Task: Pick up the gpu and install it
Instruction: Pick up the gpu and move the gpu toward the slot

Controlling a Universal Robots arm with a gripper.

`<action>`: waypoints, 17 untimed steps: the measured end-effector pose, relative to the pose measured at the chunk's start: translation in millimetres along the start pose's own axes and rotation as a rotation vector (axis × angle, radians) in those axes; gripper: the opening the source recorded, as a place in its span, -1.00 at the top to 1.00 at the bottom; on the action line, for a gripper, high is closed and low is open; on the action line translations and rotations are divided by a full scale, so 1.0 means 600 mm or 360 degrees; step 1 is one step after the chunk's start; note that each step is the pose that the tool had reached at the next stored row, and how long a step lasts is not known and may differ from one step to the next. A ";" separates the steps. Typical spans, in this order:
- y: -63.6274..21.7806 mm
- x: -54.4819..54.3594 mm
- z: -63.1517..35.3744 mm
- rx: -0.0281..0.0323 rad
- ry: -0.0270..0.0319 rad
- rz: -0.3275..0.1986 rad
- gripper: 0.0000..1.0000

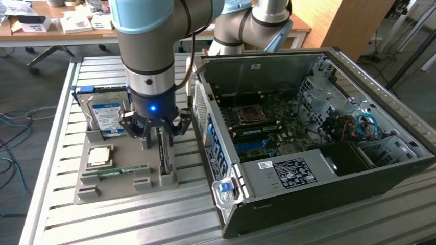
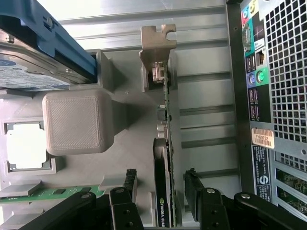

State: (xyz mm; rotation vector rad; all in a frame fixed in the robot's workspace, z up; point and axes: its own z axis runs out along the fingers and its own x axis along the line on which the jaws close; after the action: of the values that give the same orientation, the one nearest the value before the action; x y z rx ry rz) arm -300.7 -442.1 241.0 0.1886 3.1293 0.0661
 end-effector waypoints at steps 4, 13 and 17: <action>0.000 0.000 0.003 0.00001 0.00000 0.0000 -0.06; 0.000 0.000 0.011 -0.00001 -0.00001 0.0000 -0.06; -0.001 0.000 0.012 0.00003 0.00002 0.0000 -0.06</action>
State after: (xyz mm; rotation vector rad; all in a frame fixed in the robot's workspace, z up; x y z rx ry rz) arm -300.7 -442.1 233.5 0.1886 3.1295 0.0658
